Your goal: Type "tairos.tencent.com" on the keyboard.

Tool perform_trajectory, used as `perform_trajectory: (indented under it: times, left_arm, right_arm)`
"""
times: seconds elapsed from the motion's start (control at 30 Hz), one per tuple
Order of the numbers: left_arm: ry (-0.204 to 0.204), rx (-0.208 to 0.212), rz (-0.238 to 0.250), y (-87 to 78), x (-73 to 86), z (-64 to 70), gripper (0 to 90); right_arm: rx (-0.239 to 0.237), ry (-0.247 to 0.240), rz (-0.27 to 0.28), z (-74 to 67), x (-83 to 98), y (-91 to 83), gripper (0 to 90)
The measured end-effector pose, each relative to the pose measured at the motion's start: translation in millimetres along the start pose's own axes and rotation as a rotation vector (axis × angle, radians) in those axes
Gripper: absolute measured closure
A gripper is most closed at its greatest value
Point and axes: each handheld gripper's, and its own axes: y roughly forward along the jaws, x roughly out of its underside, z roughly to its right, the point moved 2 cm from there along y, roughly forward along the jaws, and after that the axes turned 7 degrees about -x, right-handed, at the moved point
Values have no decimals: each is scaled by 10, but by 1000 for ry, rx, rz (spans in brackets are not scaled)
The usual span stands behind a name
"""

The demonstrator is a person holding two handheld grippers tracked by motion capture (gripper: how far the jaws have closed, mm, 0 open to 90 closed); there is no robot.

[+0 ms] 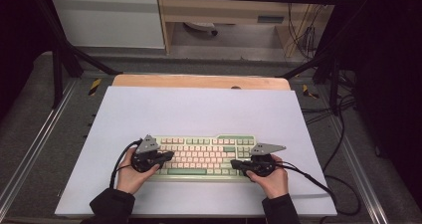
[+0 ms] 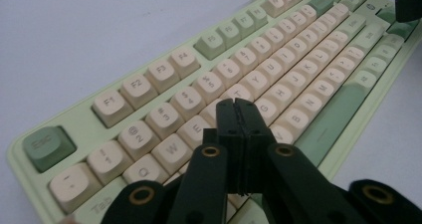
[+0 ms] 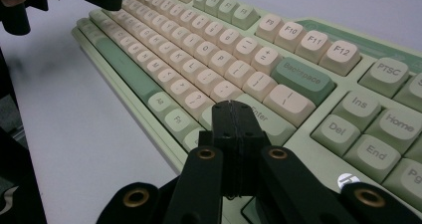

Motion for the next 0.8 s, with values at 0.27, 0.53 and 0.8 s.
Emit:
perform_trajectory:
  times: [0.27,0.53,0.8]
  left_arm:
    - [-26,-12,17,-160,128,-112,892]
    - [-59,-25,26,-255,264,-216,891]
    - [-70,-26,25,-276,320,-242,891]
  right_arm:
    - [-10,-19,-18,-37,-32,58,900]
    - [-22,-32,-36,-111,-118,159,900]
    - [-39,-53,-60,-202,-252,363,900]
